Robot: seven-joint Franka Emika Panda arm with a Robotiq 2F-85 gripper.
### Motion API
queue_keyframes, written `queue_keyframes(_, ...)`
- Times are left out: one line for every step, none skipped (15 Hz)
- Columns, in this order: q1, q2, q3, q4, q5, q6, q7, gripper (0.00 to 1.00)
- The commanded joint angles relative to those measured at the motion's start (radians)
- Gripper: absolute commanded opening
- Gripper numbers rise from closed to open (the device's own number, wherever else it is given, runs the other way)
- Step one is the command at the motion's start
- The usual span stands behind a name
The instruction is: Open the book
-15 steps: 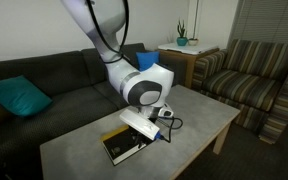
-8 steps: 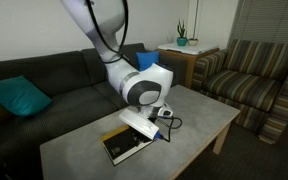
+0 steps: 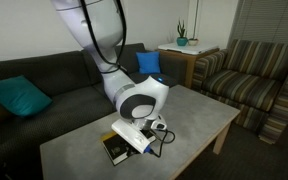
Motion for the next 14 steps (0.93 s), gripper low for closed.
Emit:
queue_keyframes(-0.046,0.073,0.023,0.038,0.042,0.069,-0.009,0.00)
queue_keyframes(-0.055,0.092,0.026,0.045,0.051,0.100,-0.008,0.00)
queue_keyframes(-0.065,0.108,0.032,0.051,0.062,0.126,-0.005,0.00)
queue_keyframes(-0.075,0.127,0.038,0.060,0.073,0.150,0.001,0.00)
queue_keyframes(-0.091,0.142,0.050,0.064,0.088,0.181,0.006,0.00)
queue_keyframes(-0.108,0.157,0.063,0.072,0.102,0.199,0.010,0.00)
queue_keyframes(-0.128,0.179,0.080,0.086,0.114,0.211,0.008,0.00)
queue_keyframes(-0.146,0.195,0.095,0.099,0.122,0.213,0.005,0.00)
queue_keyframes(-0.167,0.211,0.113,0.111,0.132,0.205,0.001,0.00)
queue_keyframes(-0.184,0.226,0.127,0.123,0.139,0.198,-0.004,0.00)
queue_keyframes(-0.200,0.231,0.139,0.128,0.146,0.185,-0.006,0.00)
queue_keyframes(-0.217,0.233,0.152,0.130,0.153,0.170,-0.009,0.00)
queue_keyframes(-0.232,0.237,0.161,0.133,0.155,0.156,-0.013,0.00)
queue_keyframes(-0.235,0.232,0.160,0.129,0.155,0.146,-0.004,0.00)
